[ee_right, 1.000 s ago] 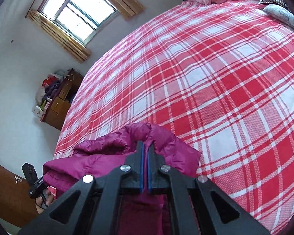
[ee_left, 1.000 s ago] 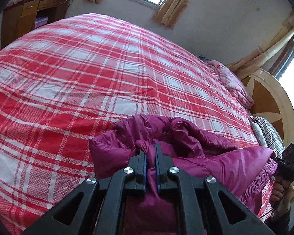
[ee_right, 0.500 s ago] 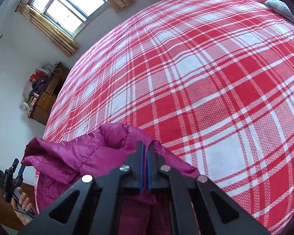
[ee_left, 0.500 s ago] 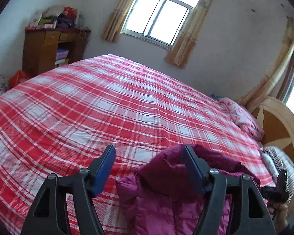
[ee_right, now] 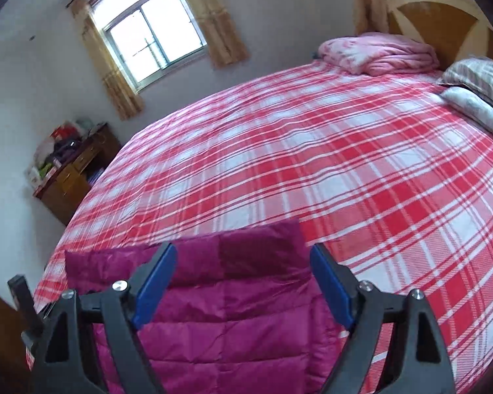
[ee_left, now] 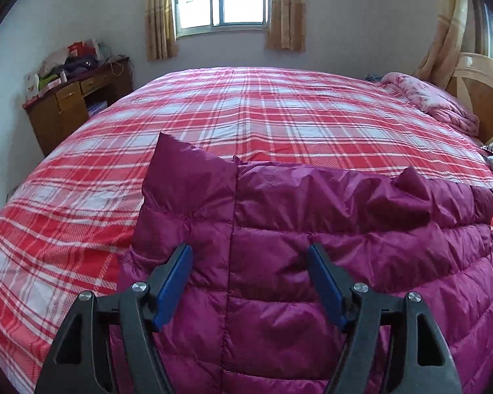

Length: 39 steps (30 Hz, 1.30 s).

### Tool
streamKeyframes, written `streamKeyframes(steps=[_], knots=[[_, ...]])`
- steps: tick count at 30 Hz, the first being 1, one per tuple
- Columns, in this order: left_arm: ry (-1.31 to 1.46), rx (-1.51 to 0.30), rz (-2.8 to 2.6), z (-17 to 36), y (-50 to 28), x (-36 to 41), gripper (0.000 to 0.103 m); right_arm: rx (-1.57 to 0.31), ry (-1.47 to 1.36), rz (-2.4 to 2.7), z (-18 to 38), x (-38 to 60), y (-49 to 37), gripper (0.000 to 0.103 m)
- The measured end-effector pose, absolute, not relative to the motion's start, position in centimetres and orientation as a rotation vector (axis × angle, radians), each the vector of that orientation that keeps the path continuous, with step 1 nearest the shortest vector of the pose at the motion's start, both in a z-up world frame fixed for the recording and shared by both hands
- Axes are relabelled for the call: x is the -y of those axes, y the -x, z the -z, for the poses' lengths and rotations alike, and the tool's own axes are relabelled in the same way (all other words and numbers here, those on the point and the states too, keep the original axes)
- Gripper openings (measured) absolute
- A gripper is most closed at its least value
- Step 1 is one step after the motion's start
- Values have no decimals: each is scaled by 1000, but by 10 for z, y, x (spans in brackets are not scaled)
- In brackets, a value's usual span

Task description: Fold large clothes

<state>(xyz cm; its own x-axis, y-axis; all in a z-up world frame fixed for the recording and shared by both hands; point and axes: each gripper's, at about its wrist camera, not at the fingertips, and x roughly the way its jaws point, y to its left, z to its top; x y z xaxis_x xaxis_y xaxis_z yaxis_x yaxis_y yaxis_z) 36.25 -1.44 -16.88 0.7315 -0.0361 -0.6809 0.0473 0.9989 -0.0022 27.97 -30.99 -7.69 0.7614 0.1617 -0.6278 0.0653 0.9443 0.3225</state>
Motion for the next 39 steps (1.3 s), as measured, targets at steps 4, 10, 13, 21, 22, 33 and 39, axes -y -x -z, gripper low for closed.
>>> streamKeyframes(steps=[4,10,13,21,22,33,39], knots=[[-7,-765,2,175,-368,16,73,-769,-188,-102,118,252,-306,80],[-25,-795,-27,186,-381,24,76,-813,-115,-37,161,248,-330,79],[-6,-806,-33,190,-387,24,78,-818,-115,-35,164,251,-332,79],[-4,-825,-41,196,-390,26,81,-821,-135,-38,171,253,-333,79],[-7,-826,-43,197,-391,27,82,-824,-137,-38,172,253,-333,79],[-37,-847,-61,202,-394,31,83,-857,-126,-31,177,253,-337,80],[-41,-851,-65,203,-395,32,84,-876,-102,-24,179,250,-339,82]])
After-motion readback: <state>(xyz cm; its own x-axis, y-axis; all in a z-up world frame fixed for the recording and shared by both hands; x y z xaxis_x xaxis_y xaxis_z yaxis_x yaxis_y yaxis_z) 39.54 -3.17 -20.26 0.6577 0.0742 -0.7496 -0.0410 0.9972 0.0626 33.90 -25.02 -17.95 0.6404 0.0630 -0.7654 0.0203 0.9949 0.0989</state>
